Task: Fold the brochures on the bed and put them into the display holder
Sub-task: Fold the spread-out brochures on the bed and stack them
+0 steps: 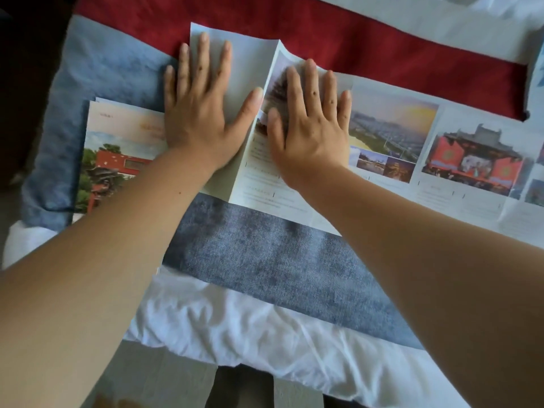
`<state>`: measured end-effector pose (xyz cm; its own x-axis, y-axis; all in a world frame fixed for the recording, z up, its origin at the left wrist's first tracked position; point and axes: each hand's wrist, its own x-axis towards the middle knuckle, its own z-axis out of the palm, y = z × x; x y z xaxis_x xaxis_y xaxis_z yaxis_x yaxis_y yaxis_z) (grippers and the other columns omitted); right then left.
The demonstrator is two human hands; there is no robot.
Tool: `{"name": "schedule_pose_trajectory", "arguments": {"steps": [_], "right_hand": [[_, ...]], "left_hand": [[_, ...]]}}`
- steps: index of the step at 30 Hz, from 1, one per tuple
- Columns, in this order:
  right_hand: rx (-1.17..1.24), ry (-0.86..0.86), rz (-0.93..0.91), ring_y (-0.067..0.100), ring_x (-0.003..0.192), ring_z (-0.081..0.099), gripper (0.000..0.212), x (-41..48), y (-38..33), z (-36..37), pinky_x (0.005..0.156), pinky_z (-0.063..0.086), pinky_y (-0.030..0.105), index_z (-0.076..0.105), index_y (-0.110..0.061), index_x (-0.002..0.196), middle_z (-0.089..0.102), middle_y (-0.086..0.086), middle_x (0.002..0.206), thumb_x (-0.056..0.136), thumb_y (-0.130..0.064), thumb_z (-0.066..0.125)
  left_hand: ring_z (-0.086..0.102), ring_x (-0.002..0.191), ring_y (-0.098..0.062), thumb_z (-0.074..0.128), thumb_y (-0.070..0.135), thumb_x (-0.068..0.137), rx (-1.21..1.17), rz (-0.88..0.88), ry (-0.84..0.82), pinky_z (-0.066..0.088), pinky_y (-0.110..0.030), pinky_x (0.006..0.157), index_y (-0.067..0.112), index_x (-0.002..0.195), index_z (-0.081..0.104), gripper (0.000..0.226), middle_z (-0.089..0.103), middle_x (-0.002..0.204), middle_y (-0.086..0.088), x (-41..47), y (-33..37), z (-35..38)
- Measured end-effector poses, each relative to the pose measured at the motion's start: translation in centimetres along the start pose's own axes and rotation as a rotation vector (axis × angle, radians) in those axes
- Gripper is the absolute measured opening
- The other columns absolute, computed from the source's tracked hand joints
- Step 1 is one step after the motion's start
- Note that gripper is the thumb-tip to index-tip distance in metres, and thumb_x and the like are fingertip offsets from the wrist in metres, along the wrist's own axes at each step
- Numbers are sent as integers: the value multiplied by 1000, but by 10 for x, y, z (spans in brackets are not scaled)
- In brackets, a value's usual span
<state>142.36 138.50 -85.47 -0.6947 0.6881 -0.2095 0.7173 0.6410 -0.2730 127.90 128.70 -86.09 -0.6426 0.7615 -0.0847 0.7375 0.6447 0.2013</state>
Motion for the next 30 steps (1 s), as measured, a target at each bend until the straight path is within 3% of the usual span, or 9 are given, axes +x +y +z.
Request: {"name": "schedule_pose_trajectory", "arguments": {"steps": [6, 11, 13, 17, 21, 26, 30], "right_hand": [[33, -12, -43, 27, 160, -7, 62, 0, 2, 0, 127, -11, 50, 6, -27, 167, -1, -2, 175, 108, -42, 18], [156, -20, -206, 30, 159, 14, 56, -19, 39, -24, 128, 0, 42, 39, -14, 159, 25, 11, 170, 103, -17, 42], [48, -1, -162, 32, 159, 13, 56, -41, 66, -32, 129, 0, 45, 41, -13, 158, 22, 13, 170, 103, -24, 43], [-161, 34, 11, 37, 160, -4, 66, -85, 140, -50, 127, -8, 54, 26, -22, 164, 1, 14, 173, 105, -50, 33], [-159, 30, 174, 36, 159, -8, 71, -114, 215, -64, 126, -10, 56, 18, -31, 165, -3, 10, 174, 102, -62, 28], [-129, 11, 135, 24, 160, -12, 71, -131, 257, -58, 129, -5, 51, 6, -36, 166, -7, 2, 174, 104, -67, 20], [-92, 75, 100, 26, 160, -10, 70, -129, 262, -49, 129, -8, 47, 6, -35, 166, -5, 2, 175, 105, -67, 19]], "left_hand": [[-1, 159, -33, 12, 73, 94, -98, 4, -37, -1, -54, 127, 33, 164, 13, 81, 3, 173, -5, -5, 26, 0], [-5, 158, -35, 14, 82, 90, -105, -27, -55, -3, -56, 126, 35, 163, 16, 87, 0, 173, -4, -17, 46, -1], [-6, 158, -35, 13, 82, 90, -92, -46, -62, -3, -57, 126, 35, 163, 16, 87, -2, 173, -5, -19, 52, -2], [-9, 158, -36, 10, 82, 90, -116, -61, -78, -5, -58, 126, 34, 163, 14, 88, -3, 173, -6, -24, 71, -1], [-6, 158, -37, 14, 83, 91, -130, -25, -72, -3, -58, 126, 34, 163, 11, 88, 1, 173, -6, -29, 102, 4], [0, 158, -39, 19, 86, 90, -53, 90, -82, 4, -59, 126, 34, 164, 10, 90, -1, 173, -9, -41, 154, 19], [2, 157, -43, 22, 86, 91, 44, 133, -78, 9, -61, 124, 36, 163, 14, 88, -4, 172, -8, -49, 188, 30]]}}
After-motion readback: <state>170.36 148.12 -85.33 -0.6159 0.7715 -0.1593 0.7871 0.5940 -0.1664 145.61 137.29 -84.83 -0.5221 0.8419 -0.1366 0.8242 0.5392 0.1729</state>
